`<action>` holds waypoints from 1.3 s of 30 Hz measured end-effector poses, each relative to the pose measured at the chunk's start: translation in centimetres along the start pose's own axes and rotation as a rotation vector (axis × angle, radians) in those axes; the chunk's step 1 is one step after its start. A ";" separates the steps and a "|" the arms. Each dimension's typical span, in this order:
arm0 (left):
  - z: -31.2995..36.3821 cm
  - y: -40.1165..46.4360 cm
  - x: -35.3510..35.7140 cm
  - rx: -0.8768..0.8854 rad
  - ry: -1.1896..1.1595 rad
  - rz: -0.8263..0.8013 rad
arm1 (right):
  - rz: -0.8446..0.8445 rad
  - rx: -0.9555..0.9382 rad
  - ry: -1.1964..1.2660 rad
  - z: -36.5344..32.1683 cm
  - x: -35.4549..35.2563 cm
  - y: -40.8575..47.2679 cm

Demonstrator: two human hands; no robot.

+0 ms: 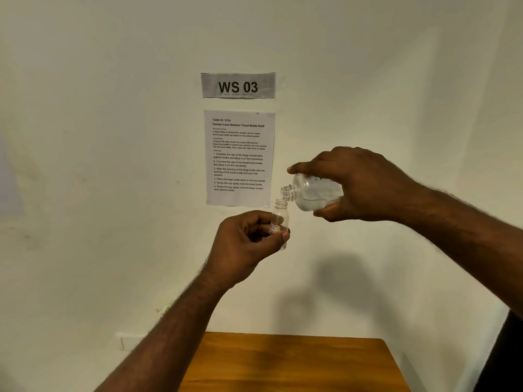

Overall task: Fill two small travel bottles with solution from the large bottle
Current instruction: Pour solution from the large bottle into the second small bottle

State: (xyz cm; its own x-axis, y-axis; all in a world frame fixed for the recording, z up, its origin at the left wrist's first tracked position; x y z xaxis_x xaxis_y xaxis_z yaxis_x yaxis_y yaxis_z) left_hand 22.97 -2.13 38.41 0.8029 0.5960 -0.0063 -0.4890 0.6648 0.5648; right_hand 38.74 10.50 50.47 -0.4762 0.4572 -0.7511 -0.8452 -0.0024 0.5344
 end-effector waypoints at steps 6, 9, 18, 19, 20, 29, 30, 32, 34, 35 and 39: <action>0.2 -0.1 -0.1 0.003 -0.004 0.005 | -0.014 0.004 -0.004 -0.2 -0.3 0.0; 0.4 -0.3 -0.1 0.014 0.006 0.002 | -0.015 0.007 -0.007 -0.3 -0.5 0.0; 0.4 -0.5 -0.2 0.021 0.011 0.001 | -0.015 -0.003 -0.006 -0.5 -0.6 0.1; 0.4 -0.5 -0.2 0.016 0.010 0.006 | -0.013 -0.004 -0.006 -0.5 -0.6 0.1; 0.3 -0.5 -0.3 0.012 0.007 0.008 | -0.012 -0.006 -0.007 -0.5 -0.7 0.1; 0.2 -0.7 -0.6 -0.002 -0.015 -0.001 | -0.022 -0.008 -0.006 -0.8 -0.8 0.4; 0.1 -0.7 -0.6 -0.002 -0.023 -0.004 | -0.025 -0.008 -0.005 -0.8 -0.8 0.4; 0.1 -0.7 -0.7 -0.003 -0.028 -0.005 | -0.029 -0.008 -0.004 -0.8 -0.8 0.4; 0.0 -0.7 -0.6 -0.001 -0.028 -0.003 | -0.030 -0.008 -0.005 -0.8 -0.7 0.4; 0.0 -0.7 -0.6 0.000 -0.027 -0.003 | -0.029 -0.009 -0.006 -0.8 -0.6 0.4; -0.1 -0.6 -0.6 0.002 -0.032 -0.001 | -0.028 -0.010 -0.007 -0.8 -0.7 0.4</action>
State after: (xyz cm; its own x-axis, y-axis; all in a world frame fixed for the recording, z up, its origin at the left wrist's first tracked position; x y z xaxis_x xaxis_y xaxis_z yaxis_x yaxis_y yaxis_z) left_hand 22.72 -2.87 37.93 0.8137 0.5810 0.0193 -0.4879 0.6645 0.5661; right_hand 38.50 9.49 50.89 -0.4505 0.4633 -0.7632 -0.8608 0.0013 0.5089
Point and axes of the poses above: each hand's wrist, its own y-axis towards the middle knuckle, its own x-axis out of the palm, z = x × y, the point moved 4 cm from there along y, towards the middle knuckle, and after that the axes turned 6 degrees about -y, right-handed, at the moved point
